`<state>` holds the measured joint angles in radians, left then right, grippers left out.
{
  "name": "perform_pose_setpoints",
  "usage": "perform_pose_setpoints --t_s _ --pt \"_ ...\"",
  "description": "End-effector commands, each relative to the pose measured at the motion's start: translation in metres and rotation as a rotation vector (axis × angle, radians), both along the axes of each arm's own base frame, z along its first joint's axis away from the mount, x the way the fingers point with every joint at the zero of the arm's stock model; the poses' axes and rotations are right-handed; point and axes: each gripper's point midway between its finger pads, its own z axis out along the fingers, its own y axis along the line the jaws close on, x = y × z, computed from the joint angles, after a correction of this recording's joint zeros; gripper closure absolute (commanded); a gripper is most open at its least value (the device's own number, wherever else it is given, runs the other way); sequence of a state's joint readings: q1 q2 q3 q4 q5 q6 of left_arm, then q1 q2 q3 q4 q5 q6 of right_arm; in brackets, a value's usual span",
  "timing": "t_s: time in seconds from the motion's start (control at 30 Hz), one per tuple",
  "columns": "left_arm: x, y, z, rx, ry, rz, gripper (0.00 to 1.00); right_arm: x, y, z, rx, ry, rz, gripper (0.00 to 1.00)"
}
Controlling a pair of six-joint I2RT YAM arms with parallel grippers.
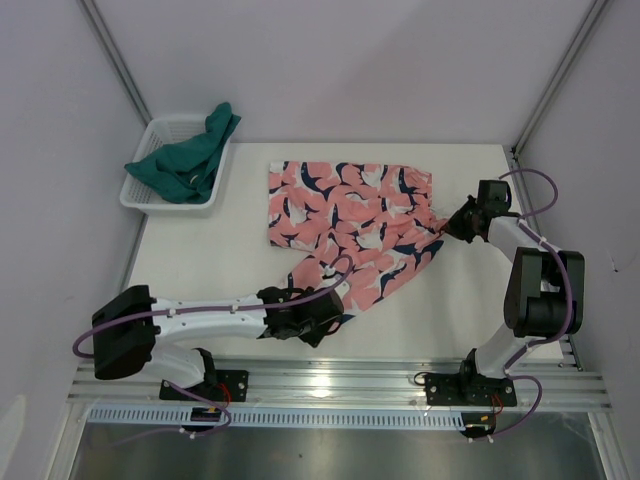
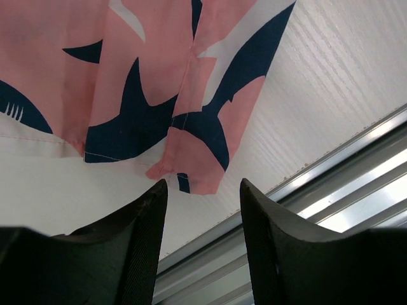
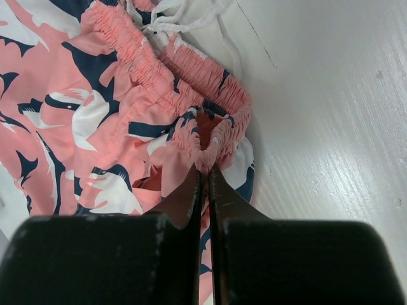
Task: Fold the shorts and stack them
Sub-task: Flatten the shorts out
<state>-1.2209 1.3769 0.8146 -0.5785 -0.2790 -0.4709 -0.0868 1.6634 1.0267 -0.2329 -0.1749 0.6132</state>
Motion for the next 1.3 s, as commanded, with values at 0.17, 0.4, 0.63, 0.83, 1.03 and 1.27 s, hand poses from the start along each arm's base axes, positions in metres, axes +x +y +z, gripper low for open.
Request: perform_pose_setpoints --t_s 0.17,0.4,0.63,0.83,1.03,1.27 --pt "0.009 0.004 0.017 -0.156 -0.057 0.176 0.48 0.007 0.004 0.004 0.01 -0.037 0.009 1.0" --pt "-0.012 -0.011 0.04 -0.644 0.09 0.394 0.47 0.007 0.004 0.002 0.014 -0.033 0.008 1.0" --pt "-0.012 0.003 0.037 -0.784 0.091 0.473 0.48 0.007 0.003 0.004 0.015 -0.038 0.008 1.0" --pt "-0.013 0.004 0.02 -0.776 0.136 0.533 0.49 0.005 0.003 0.005 0.018 -0.038 0.005 1.0" --pt "-0.003 0.015 0.009 -0.799 0.143 0.613 0.49 0.006 0.002 0.006 0.023 -0.044 0.002 1.0" --pt "0.007 0.024 0.009 -0.812 0.117 0.651 0.5 0.005 0.003 0.006 0.029 -0.044 0.004 1.0"
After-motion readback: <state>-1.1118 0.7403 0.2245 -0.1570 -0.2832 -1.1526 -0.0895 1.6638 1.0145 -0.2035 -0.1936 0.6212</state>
